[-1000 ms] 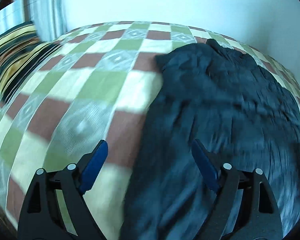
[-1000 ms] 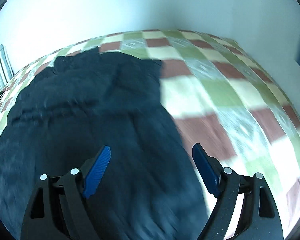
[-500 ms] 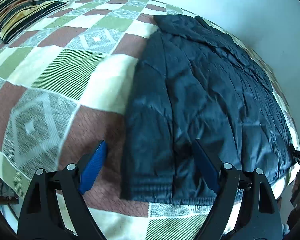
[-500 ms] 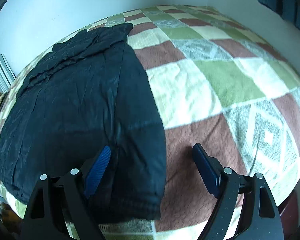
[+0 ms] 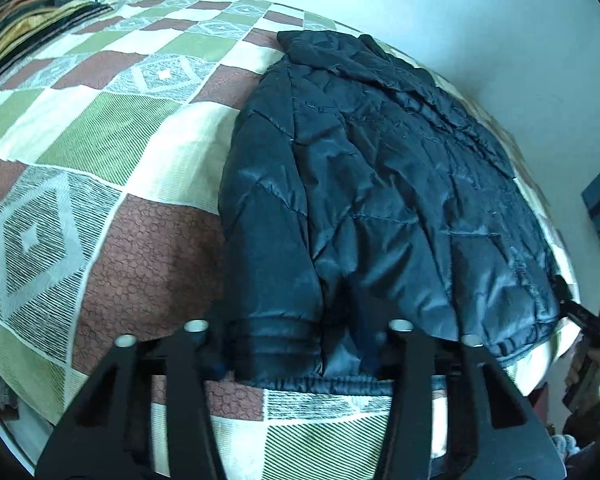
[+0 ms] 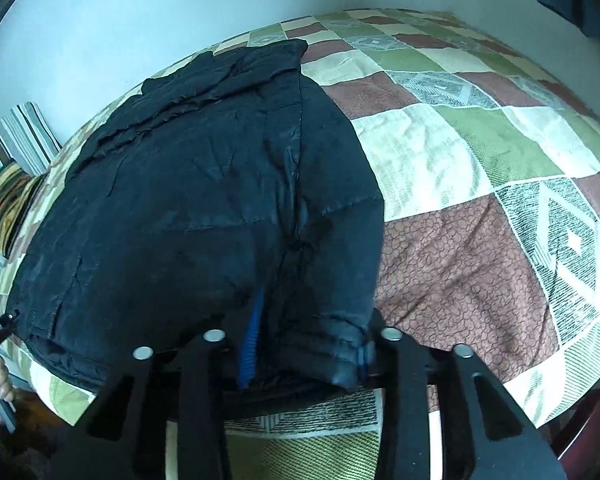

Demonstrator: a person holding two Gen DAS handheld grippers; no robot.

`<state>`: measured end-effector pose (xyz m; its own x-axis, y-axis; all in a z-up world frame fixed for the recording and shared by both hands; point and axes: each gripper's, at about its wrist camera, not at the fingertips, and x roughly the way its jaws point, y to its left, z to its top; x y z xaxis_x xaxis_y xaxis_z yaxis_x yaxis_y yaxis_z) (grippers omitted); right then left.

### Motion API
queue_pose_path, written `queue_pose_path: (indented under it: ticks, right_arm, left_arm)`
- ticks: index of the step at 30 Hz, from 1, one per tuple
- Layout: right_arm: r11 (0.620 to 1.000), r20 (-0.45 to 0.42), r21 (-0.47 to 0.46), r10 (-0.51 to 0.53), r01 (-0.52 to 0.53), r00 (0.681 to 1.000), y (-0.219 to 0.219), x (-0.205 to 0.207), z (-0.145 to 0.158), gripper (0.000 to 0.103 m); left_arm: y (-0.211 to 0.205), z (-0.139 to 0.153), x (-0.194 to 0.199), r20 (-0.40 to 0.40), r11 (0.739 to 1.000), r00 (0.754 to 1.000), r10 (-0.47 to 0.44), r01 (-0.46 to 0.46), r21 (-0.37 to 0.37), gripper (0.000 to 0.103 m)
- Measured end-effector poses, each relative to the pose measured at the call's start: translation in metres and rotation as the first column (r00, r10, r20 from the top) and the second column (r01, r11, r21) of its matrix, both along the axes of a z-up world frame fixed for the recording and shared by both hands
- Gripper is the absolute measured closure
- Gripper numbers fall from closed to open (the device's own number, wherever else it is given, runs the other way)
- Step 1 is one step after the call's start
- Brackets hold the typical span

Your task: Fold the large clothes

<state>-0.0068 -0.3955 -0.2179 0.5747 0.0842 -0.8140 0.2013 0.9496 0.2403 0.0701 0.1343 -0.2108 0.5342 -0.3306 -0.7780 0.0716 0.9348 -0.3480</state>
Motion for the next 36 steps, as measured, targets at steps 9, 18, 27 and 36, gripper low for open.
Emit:
queue_pose_path:
  ticks: [9,18,27,36]
  right_arm:
    - [0.994,0.037,0.108,-0.004,0.0,0.999,-0.005,-0.014,0.011,0.09]
    - [0.969,0.143,0.246,-0.01,-0.026,0.99,-0.015,-0.024,0.054,0.092]
    - [0.927,0.292,0.363,-0.014,-0.097,0.956,-0.034,0.052,0.116,0.092]
    - [0.93,0.266,0.363,-0.052,-0.05,0.962,-0.044,0.201,0.127,0.092]
  left_arm:
    - [-0.003,0.018,-0.009,0.061,1.0,0.998,0.003,-0.004,0.003,0.092]
    - [0.013,0.077,-0.016,0.158,0.99,0.986,0.061,-0.041,-0.131,0.093]
    - [0.018,0.136,0.071,0.232,0.975,0.97,0.078,-0.025,-0.221,0.093]
    - [0.008,0.137,0.216,0.197,0.976,0.973,0.119,-0.077,-0.205,0.093]
